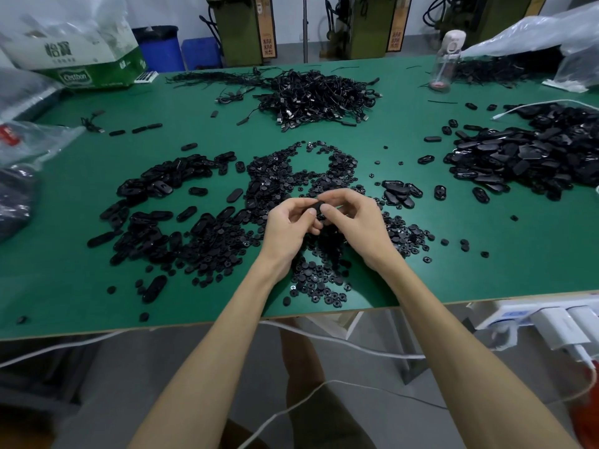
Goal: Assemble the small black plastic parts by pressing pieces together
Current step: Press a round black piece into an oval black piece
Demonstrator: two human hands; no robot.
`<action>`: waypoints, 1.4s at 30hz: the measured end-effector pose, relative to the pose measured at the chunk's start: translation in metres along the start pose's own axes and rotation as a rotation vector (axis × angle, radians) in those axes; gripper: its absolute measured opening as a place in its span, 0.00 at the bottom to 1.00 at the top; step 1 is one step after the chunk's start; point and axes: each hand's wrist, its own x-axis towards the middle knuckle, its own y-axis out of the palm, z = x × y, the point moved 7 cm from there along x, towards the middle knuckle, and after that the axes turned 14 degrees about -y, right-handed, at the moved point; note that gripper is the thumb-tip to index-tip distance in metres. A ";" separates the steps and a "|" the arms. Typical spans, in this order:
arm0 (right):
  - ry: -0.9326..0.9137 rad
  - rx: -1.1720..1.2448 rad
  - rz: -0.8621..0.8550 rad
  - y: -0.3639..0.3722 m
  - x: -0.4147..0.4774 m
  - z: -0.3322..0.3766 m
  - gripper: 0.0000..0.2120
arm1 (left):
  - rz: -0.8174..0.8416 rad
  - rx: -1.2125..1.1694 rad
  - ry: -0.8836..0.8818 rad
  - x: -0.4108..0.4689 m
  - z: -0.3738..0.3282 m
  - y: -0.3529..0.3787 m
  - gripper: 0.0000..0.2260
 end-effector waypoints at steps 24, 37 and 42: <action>-0.051 0.076 0.041 0.005 -0.001 -0.004 0.04 | -0.072 0.037 -0.020 0.000 0.002 0.000 0.06; -0.019 0.156 -0.025 0.001 -0.001 -0.001 0.07 | 0.011 -0.081 0.011 -0.002 -0.001 0.000 0.09; -0.010 0.125 -0.008 0.002 -0.002 -0.002 0.09 | -0.028 -0.057 0.022 -0.002 -0.001 -0.002 0.08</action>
